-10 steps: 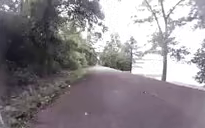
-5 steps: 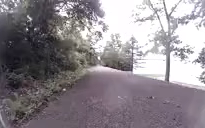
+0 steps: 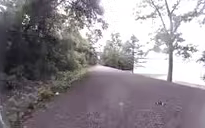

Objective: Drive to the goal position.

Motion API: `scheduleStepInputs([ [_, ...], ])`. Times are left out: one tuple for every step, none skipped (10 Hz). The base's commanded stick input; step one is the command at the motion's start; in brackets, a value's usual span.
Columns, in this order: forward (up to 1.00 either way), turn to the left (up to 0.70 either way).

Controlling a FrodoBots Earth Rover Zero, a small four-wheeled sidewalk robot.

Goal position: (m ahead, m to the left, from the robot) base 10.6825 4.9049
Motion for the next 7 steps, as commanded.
scheduleStepInputs([
  [0.70,0.03],
  [0.70,0.01],
  [0.70,0.00],
  [0.70,0.00],
  [0.70,0.00],
  [0.70,0.00],
  [0.70,0.00],
])
